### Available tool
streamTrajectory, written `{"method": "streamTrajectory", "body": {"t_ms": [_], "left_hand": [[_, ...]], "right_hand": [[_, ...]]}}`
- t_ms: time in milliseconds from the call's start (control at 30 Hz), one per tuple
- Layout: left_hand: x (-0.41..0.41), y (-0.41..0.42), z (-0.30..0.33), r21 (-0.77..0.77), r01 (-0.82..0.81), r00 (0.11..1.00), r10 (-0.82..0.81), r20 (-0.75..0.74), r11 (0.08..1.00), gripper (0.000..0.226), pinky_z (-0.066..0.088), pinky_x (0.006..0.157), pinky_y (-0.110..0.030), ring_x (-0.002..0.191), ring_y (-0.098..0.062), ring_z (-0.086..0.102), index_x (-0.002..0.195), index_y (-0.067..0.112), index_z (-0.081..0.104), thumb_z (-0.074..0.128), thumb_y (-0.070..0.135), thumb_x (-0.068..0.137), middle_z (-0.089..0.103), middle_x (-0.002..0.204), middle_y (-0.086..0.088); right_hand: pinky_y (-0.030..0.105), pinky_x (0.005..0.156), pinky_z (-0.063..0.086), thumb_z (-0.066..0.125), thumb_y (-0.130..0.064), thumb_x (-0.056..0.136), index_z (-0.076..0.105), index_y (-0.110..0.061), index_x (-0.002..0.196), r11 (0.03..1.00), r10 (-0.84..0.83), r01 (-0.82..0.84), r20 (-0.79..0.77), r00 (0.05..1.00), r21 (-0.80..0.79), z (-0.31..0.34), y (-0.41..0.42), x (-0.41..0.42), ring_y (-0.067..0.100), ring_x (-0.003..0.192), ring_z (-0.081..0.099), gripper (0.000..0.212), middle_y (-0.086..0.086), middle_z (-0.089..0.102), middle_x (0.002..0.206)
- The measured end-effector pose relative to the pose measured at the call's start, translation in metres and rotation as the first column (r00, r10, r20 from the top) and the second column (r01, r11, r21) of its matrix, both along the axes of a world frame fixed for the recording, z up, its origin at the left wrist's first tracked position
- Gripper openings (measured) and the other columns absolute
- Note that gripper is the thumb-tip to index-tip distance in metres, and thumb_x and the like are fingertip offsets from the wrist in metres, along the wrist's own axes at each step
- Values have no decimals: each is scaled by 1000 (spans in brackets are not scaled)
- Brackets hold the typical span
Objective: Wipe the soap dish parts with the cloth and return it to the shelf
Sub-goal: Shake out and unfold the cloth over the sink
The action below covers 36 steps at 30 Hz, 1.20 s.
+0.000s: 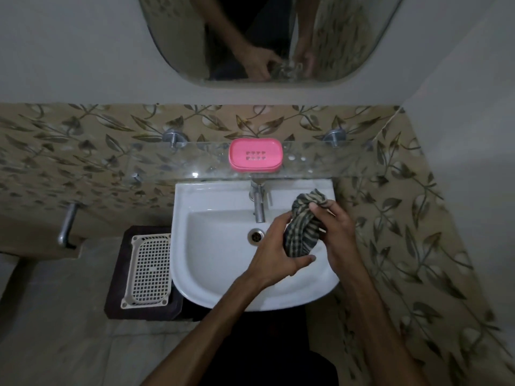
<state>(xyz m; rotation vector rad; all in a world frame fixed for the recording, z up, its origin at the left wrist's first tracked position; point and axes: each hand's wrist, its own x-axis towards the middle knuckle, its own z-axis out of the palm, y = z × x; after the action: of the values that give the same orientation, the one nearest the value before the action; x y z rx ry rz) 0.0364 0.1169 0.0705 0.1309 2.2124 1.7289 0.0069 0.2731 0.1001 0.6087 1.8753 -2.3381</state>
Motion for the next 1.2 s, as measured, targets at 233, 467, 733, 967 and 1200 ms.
{"method": "streamTrajectory", "body": {"t_ms": [233, 467, 733, 967, 1200], "left_hand": [[4, -3, 12, 388, -77, 965, -30, 261, 919, 53, 59, 75, -25, 102, -18, 76, 136, 28, 60, 76, 22, 86, 79, 116, 0], [1, -24, 28, 206, -123, 980, 86, 180, 971, 19, 53, 62, -38, 71, -35, 72, 94, 8, 65, 50, 20, 95, 71, 80, -24], [-8, -45, 49, 213, -225, 974, 223, 36, 951, 25, 45, 59, -26, 59, -8, 58, 81, 4, 64, 49, 8, 101, 61, 68, 1], [-25, -53, 62, 254, -272, 961, 249, 121, 928, 42, 49, 64, -19, 67, -5, 60, 67, 23, 64, 49, 12, 104, 66, 69, 6], [-25, -76, 72, 215, -210, 977, 194, 92, 954, 43, 42, 52, -13, 56, -1, 55, 70, 22, 62, 43, 11, 107, 61, 63, 12]], "right_hand": [[28, 70, 62, 85, -19, 89, 75, -16, 88, 981, -57, 81, -139, 989, 179, 33, 6, 7, 18, 79, 77, 11, 6, 81, 87], [44, 91, 65, 92, -31, 77, 73, -24, 74, 970, -61, 99, -174, 983, 220, 36, 20, 11, 20, 99, 77, 20, 7, 81, 104], [16, 56, 50, 89, -23, 85, 53, -24, 71, 862, 172, 35, -357, 918, 506, 48, 19, 7, 0, 60, 59, 38, -11, 62, 65], [23, 70, 62, 90, -31, 76, 79, -18, 109, 901, 376, -380, 61, 925, 210, 66, 21, -5, 24, 92, 81, 37, 2, 83, 99], [46, 83, 64, 88, -18, 77, 80, 1, 107, 774, 566, -573, 111, 817, 270, 65, 35, 3, 47, 98, 76, 37, 25, 79, 103]]}}
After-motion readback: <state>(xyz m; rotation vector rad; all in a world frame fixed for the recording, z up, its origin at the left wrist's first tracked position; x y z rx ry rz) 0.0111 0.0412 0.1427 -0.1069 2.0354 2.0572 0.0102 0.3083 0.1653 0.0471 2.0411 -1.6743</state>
